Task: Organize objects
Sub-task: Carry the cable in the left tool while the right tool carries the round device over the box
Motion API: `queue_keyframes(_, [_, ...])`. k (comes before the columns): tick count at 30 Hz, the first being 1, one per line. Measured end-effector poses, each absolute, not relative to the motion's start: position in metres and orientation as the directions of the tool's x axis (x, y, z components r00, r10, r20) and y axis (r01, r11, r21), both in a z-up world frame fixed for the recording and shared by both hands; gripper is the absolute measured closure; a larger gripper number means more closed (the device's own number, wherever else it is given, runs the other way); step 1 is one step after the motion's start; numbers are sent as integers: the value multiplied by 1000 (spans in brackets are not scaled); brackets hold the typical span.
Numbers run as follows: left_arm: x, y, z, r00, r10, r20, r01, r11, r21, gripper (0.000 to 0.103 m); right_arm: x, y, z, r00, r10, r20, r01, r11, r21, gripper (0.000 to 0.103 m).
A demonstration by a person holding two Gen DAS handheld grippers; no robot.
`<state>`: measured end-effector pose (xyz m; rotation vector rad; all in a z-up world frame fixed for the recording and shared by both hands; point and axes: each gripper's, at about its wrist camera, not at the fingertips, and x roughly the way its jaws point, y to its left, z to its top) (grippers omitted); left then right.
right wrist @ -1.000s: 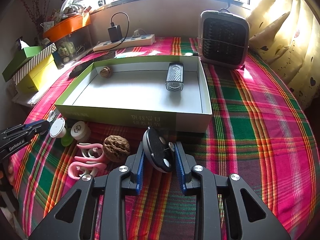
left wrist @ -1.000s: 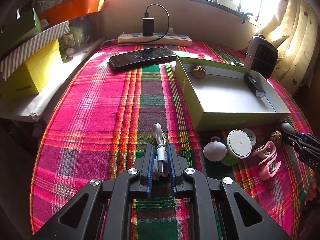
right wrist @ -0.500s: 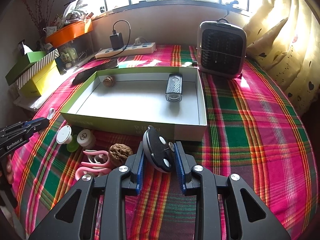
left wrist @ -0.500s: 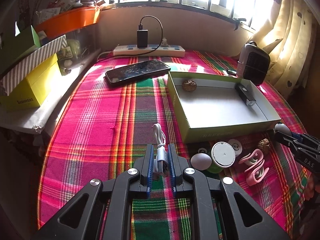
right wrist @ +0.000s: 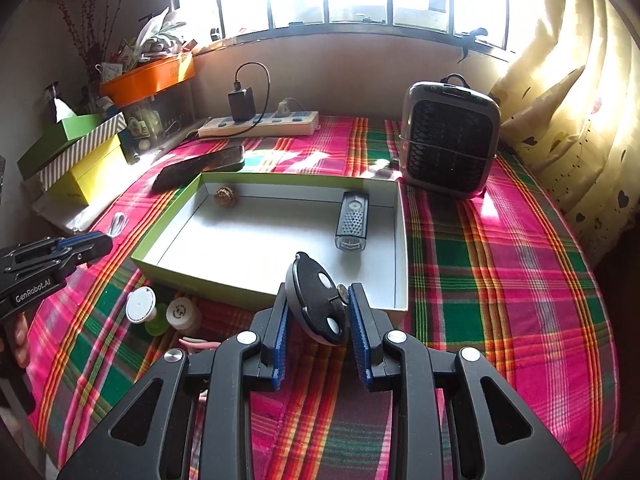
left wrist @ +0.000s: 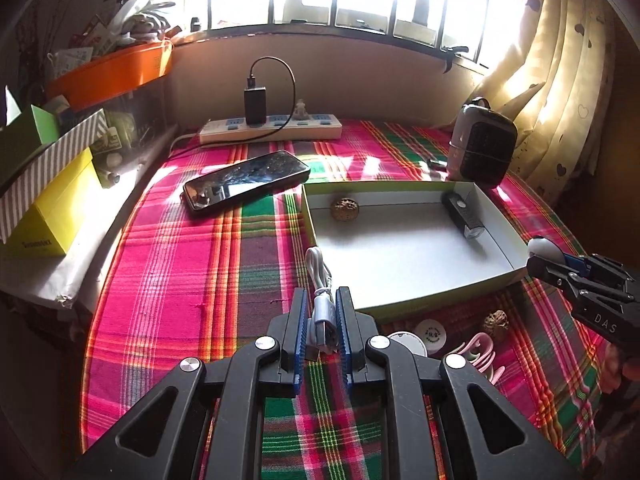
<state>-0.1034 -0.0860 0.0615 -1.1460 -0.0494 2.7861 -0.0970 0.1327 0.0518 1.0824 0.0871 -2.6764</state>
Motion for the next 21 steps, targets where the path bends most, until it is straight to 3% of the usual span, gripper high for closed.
queue_keyframes(21, [-153,-54,61,-674,189,-714,-189,-979,-80,90,-171,106,52,-660,-203,-723,306,-952,-12,75])
